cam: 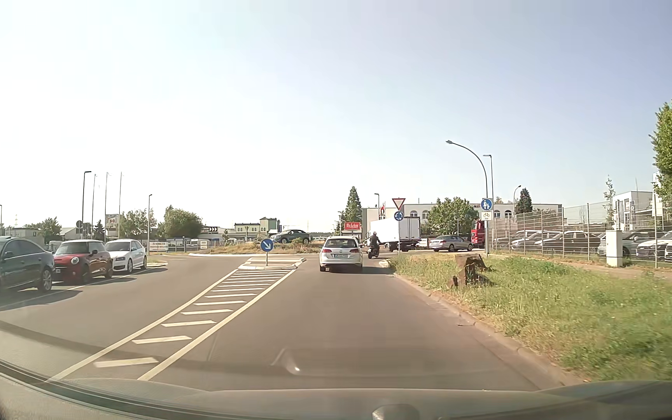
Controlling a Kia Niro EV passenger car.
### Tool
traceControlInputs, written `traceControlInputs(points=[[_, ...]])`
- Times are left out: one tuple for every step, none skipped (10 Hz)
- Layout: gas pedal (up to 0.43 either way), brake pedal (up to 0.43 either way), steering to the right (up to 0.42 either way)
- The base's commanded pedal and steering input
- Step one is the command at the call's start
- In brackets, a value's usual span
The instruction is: Follow the waypoints while adhering to traffic rules and regulations
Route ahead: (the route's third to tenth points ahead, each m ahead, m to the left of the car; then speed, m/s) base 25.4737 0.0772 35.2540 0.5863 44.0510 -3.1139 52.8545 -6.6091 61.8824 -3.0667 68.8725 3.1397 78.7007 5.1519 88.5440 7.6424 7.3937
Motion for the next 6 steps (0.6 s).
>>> traceControlInputs(points=[[0.000, 0.030, -0.021], [0.000, 0.030, -0.021], [0.000, 0.030, -0.021], [0.000, 0.030, -0.021], [0.000, 0.030, -0.021], [0.000, 0.030, -0.019]])
